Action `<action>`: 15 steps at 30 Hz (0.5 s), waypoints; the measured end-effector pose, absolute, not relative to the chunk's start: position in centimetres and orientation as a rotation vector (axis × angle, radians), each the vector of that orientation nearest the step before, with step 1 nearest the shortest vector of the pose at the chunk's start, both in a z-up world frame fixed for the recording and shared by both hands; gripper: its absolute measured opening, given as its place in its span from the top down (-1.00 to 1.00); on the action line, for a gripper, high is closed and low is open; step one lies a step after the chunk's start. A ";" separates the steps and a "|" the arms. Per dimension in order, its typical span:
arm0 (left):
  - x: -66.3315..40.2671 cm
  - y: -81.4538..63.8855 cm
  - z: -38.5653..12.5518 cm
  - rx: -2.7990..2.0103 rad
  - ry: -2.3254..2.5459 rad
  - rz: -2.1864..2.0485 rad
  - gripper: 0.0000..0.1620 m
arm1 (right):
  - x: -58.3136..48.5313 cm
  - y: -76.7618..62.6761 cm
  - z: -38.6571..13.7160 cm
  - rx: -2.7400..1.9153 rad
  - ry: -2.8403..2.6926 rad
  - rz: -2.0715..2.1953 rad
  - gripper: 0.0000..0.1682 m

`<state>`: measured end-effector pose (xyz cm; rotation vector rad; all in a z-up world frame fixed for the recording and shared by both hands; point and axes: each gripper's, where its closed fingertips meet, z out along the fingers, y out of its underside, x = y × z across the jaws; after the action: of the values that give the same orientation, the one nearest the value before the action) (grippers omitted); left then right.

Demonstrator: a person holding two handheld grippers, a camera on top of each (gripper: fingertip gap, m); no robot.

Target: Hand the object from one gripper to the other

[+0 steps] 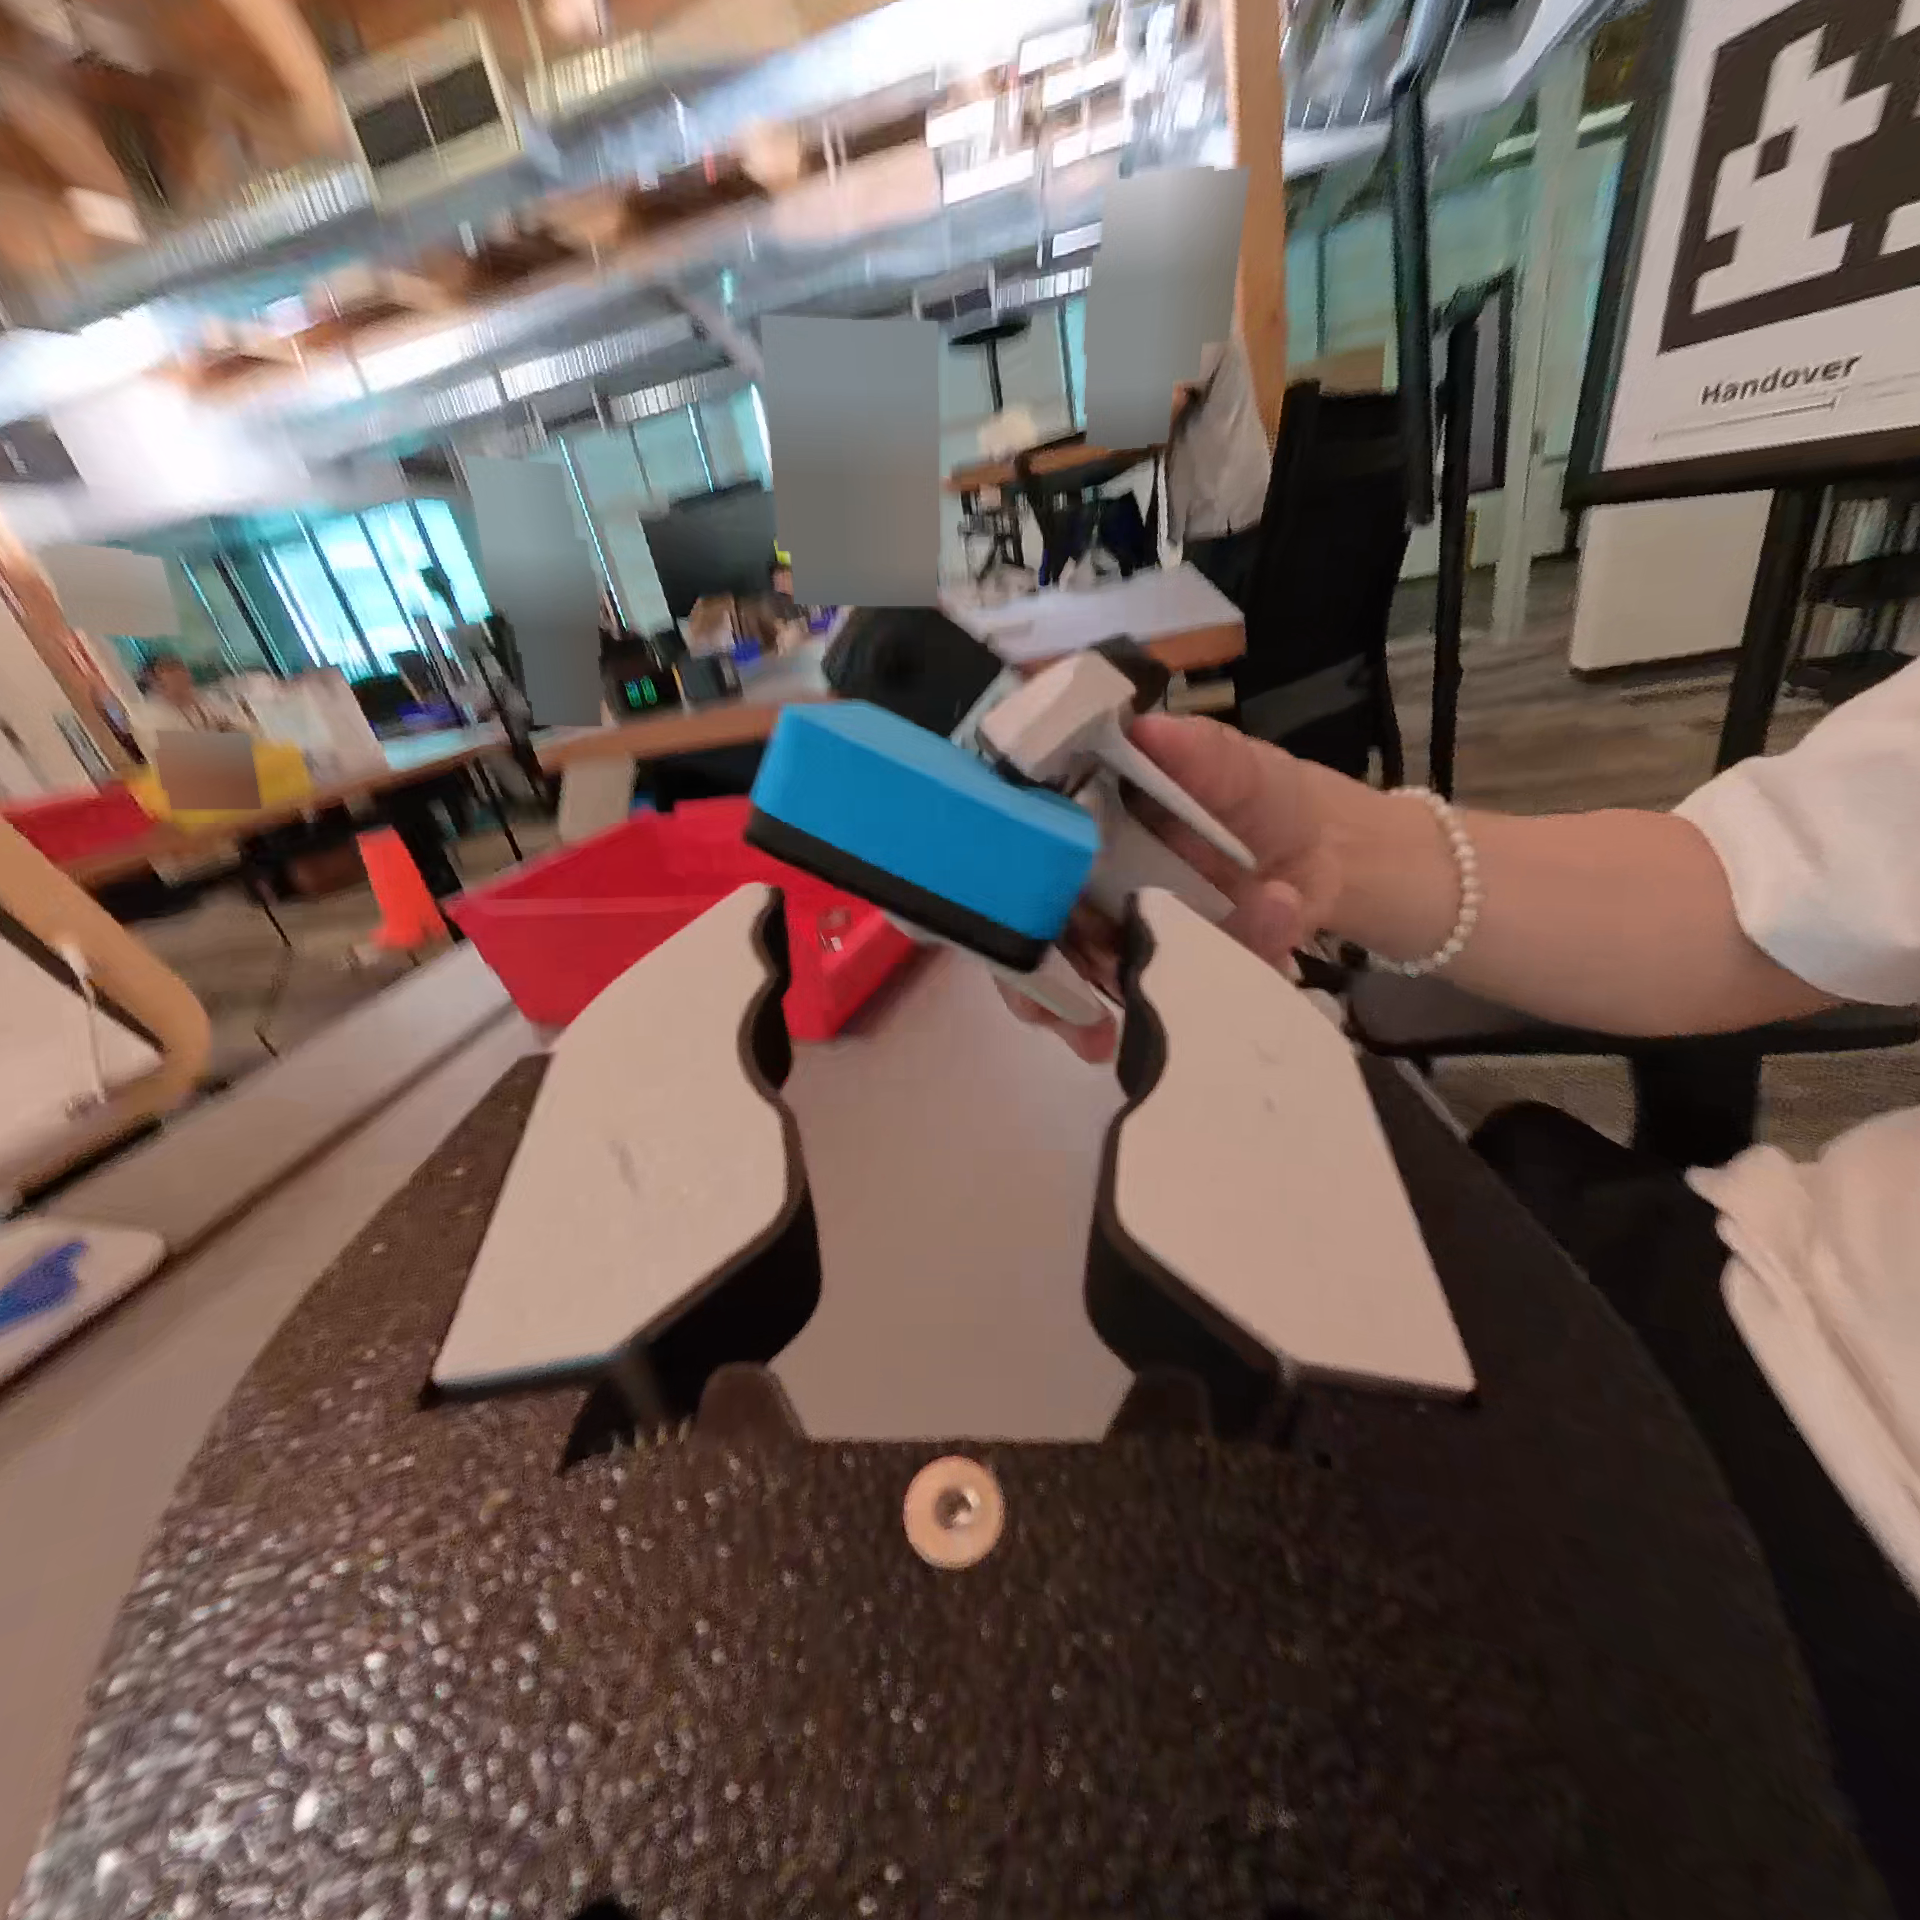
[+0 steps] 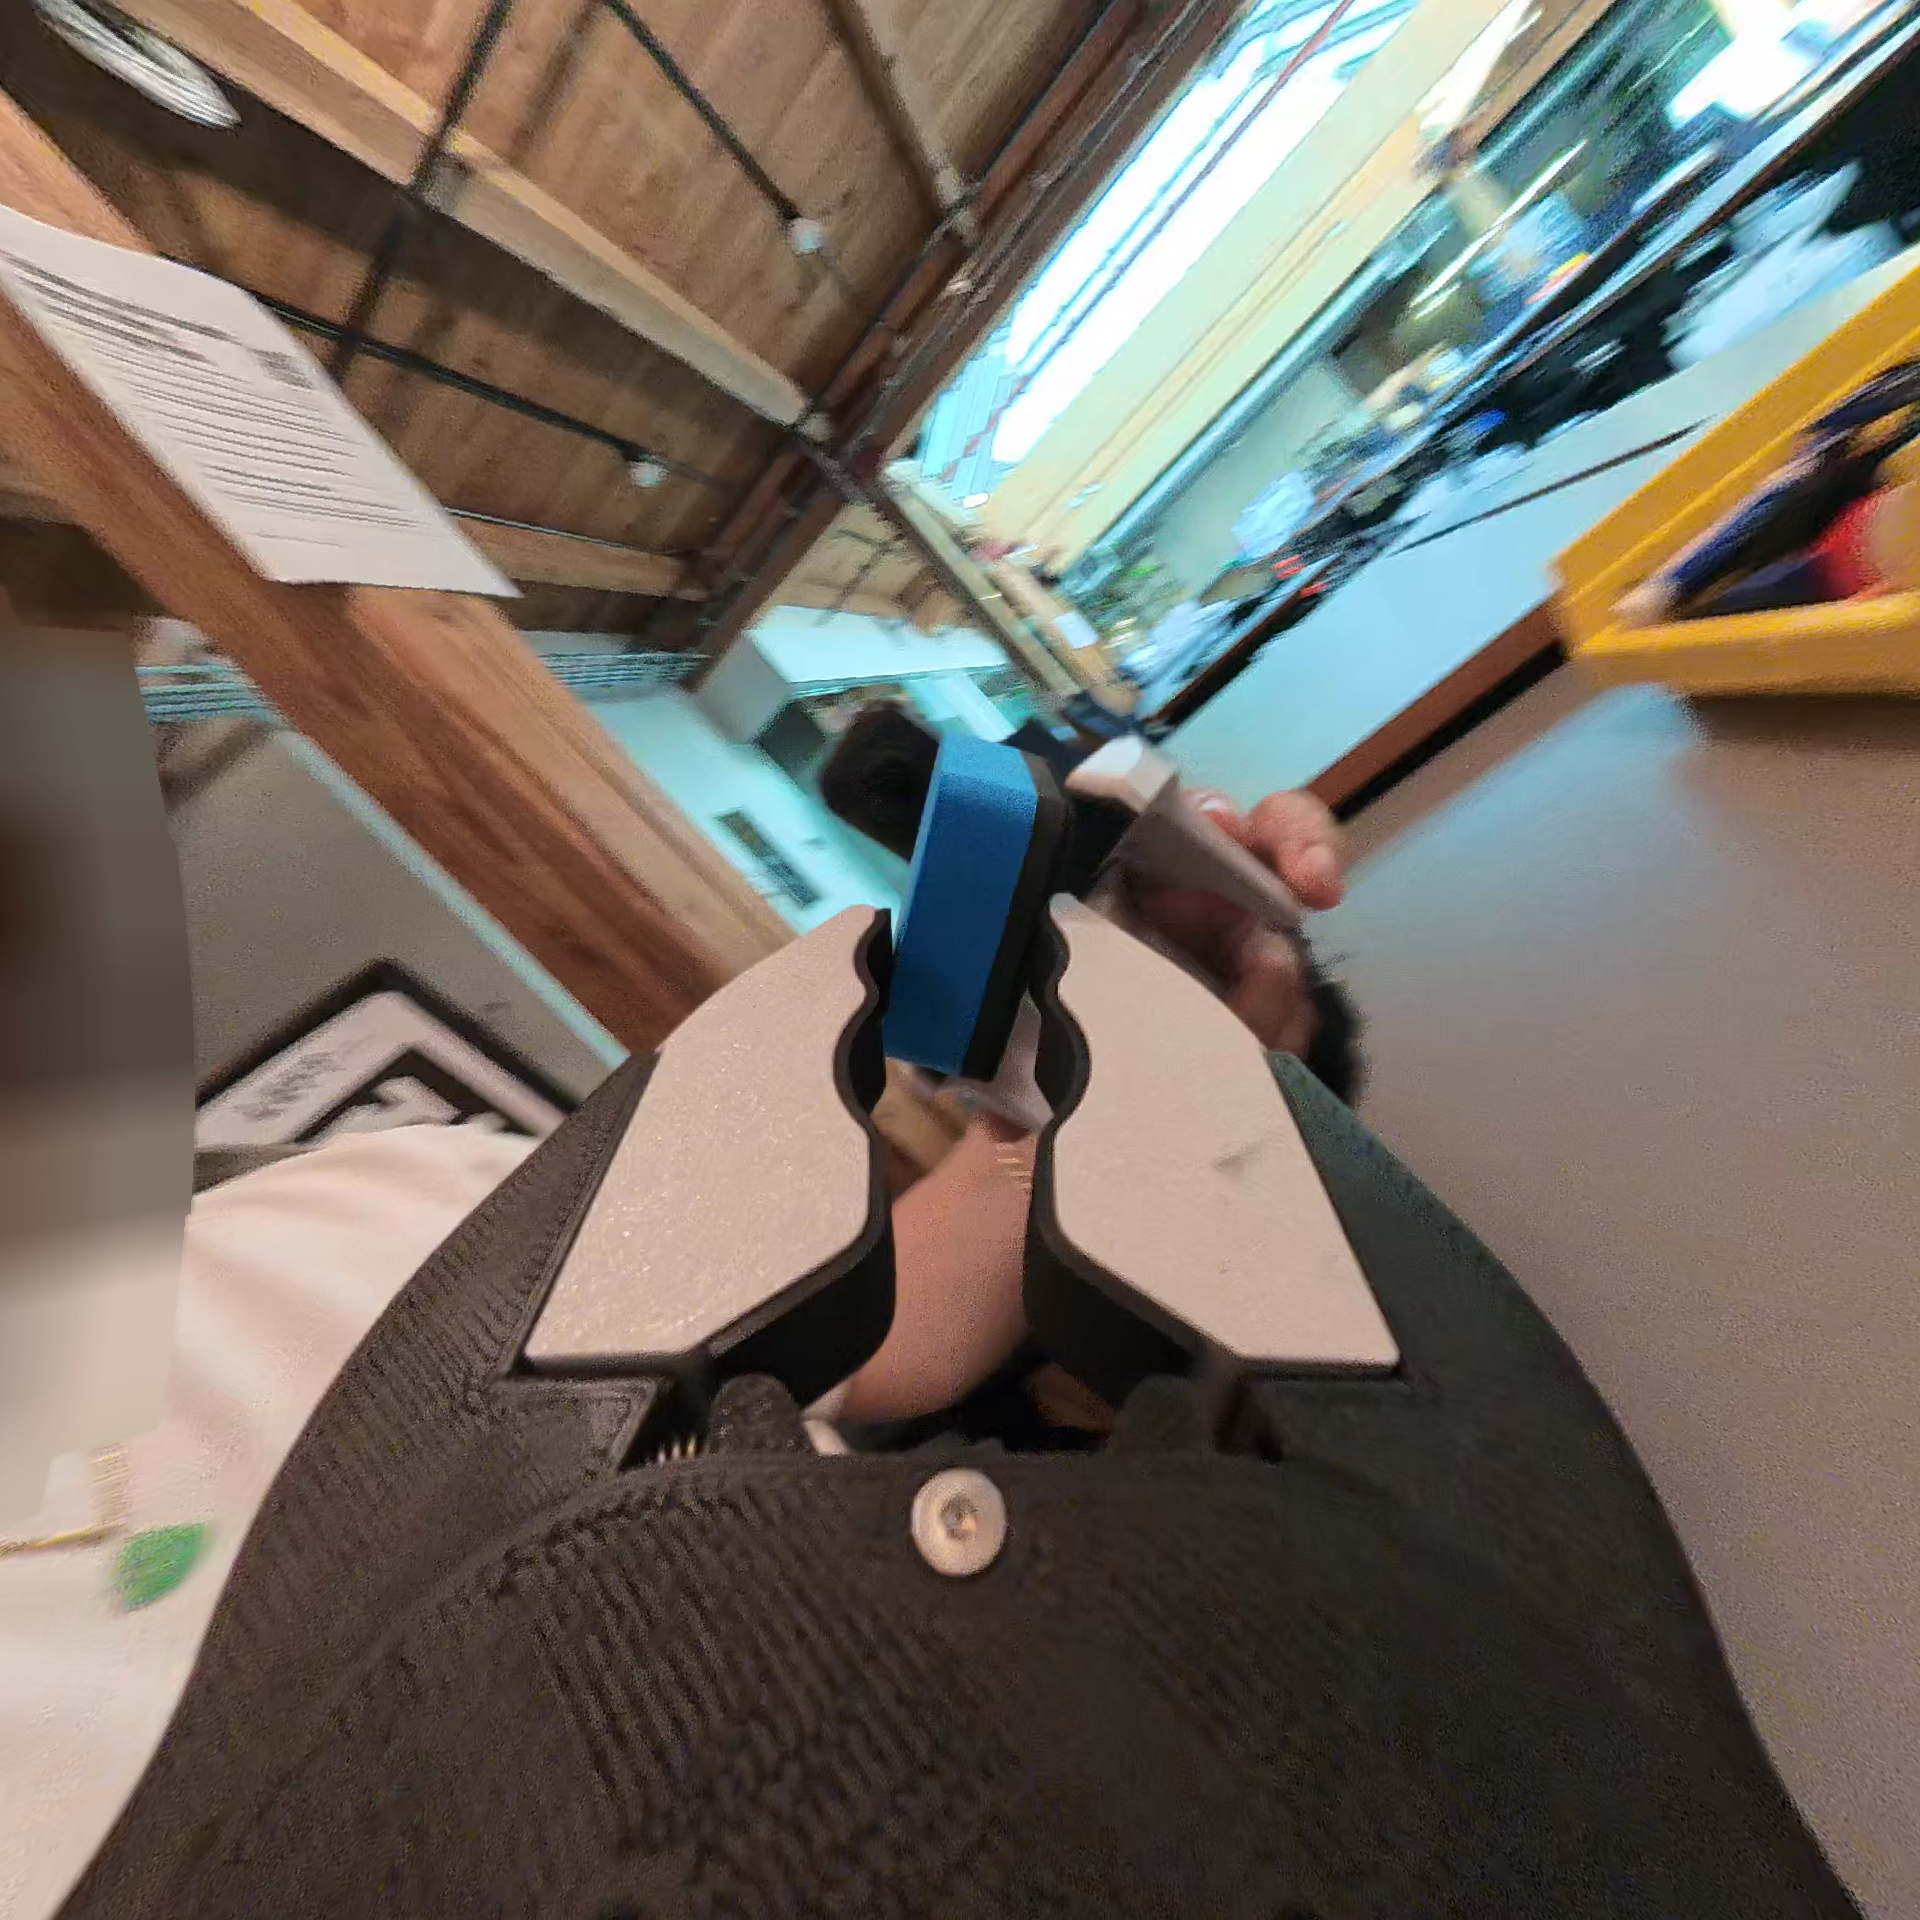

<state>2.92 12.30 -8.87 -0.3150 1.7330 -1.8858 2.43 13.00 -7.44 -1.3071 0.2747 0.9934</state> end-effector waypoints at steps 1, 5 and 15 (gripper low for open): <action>3.2 12.4 -9.3 -0.376 1.786 -1.879 0.13 | 3.4 13.0 -7.8 -1.338 0.293 0.890 0.71; 4.8 13.3 -9.4 -0.691 1.823 -1.853 0.06 | 6.7 12.4 -8.8 -1.513 0.272 0.356 0.71; 6.7 13.3 -9.8 -1.291 1.702 -1.688 0.13 | 8.0 13.2 -10.4 -1.713 -0.026 -0.697 0.71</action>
<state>6.74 13.31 -9.78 -1.2907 1.7017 -1.6879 7.99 13.24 -10.42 -1.7125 -0.0259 -0.6966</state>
